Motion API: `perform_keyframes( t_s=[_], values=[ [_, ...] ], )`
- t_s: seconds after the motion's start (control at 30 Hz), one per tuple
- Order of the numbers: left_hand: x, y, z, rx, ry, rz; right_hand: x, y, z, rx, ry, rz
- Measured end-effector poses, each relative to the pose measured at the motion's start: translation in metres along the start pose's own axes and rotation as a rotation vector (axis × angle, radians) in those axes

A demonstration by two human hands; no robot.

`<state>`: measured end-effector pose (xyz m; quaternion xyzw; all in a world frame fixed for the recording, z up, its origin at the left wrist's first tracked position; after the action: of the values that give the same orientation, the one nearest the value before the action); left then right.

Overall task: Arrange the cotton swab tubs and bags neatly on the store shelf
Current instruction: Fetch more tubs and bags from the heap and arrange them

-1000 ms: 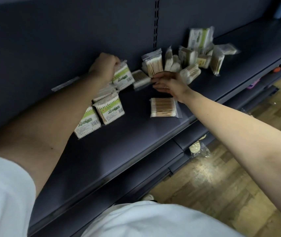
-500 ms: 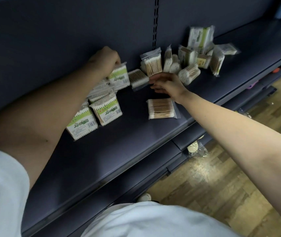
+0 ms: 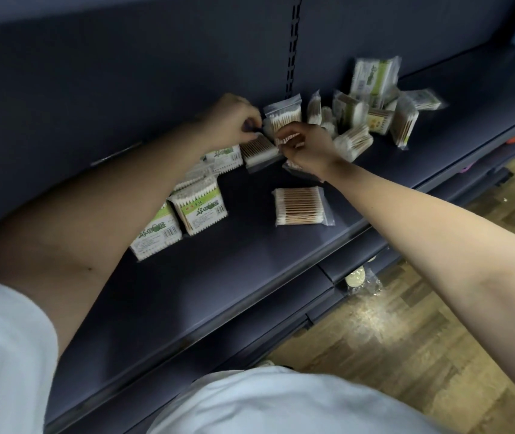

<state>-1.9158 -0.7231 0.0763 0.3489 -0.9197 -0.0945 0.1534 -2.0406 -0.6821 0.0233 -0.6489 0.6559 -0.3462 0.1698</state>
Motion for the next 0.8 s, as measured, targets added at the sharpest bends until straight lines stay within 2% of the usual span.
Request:
perform_keyframes(
  t_s=[0.07,0.13,0.23,0.3,0.47,0.8],
  values=[
    [0.000,0.011,0.020,-0.007,-0.084,-0.007,0.005,-0.002,-0.002,-0.017,0.043,-0.005],
    [0.000,0.008,0.044,0.009,-0.161,-0.095,0.005,-0.001,-0.006,-0.035,0.074,-0.009],
    [0.002,0.000,0.072,0.136,-0.228,-0.189,-0.003,0.007,-0.014,-0.047,0.067,0.012],
    [0.003,0.002,0.079,0.213,-0.231,-0.196,-0.008,0.015,-0.021,-0.083,0.061,0.025],
    [0.011,0.001,0.083,0.210,-0.210,-0.209,-0.022,0.033,-0.035,-0.127,0.064,0.053],
    [0.011,-0.003,0.084,0.327,-0.196,-0.205,-0.031,0.019,-0.030,-0.263,0.009,-0.036]
  ],
)
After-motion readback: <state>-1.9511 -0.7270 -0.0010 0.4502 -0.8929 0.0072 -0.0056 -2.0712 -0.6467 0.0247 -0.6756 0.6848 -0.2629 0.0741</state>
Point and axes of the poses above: each hand's wrist, its own x-axis towards the middle knuckle, its own z-axis out of the palm, y = z × x, the point moved 9 cm from there along x, towards the middle knuckle, and after that the axes turned 4 degrees about -x, right-handed, at the moved point
